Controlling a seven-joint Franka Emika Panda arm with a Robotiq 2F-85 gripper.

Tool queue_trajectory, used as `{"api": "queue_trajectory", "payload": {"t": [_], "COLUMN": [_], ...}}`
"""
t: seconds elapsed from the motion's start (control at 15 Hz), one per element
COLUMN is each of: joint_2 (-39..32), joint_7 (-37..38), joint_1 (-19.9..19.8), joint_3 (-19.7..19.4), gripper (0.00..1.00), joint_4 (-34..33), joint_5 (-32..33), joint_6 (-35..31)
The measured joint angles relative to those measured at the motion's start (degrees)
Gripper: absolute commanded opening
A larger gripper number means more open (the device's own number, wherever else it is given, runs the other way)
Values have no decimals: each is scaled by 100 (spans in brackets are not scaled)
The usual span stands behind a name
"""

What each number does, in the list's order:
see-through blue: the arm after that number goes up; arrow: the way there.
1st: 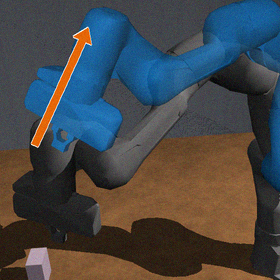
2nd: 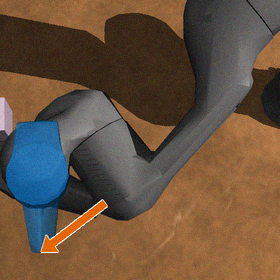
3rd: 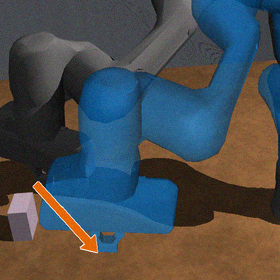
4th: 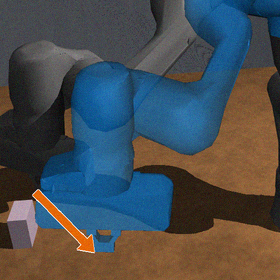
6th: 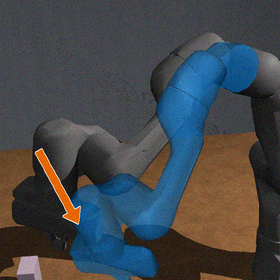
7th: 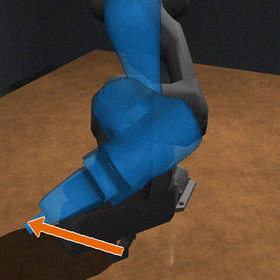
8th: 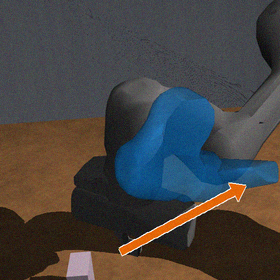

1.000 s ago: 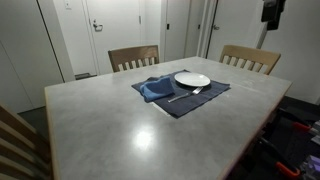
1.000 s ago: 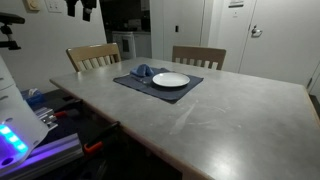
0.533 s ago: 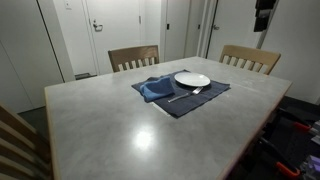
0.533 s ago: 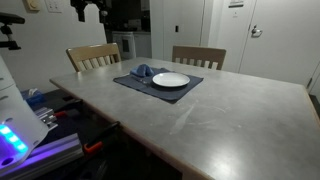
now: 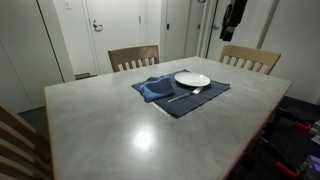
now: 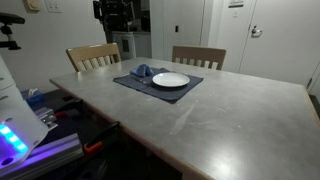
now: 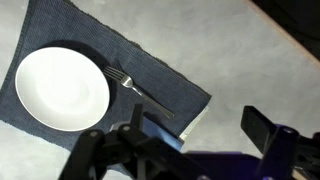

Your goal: Pick the fork and put it on the plate

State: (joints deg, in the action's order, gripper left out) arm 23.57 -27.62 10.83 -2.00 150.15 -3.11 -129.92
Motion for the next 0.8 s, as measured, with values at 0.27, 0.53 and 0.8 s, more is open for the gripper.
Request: {"api": "queue_trajectory", "payload": {"t": [0.27,0.53,0.8], "joint_2": [-170,-169,-287], "joint_7": [-111,-111,-627], "joint_1": [32,53,53], "joint_3": [-76,-74,-88], "gripper": [100,100,100], "joint_4": [-76,-88,-89], "joint_5": [-24,-20,105], "joint_6": [-69,-64,-439]}}
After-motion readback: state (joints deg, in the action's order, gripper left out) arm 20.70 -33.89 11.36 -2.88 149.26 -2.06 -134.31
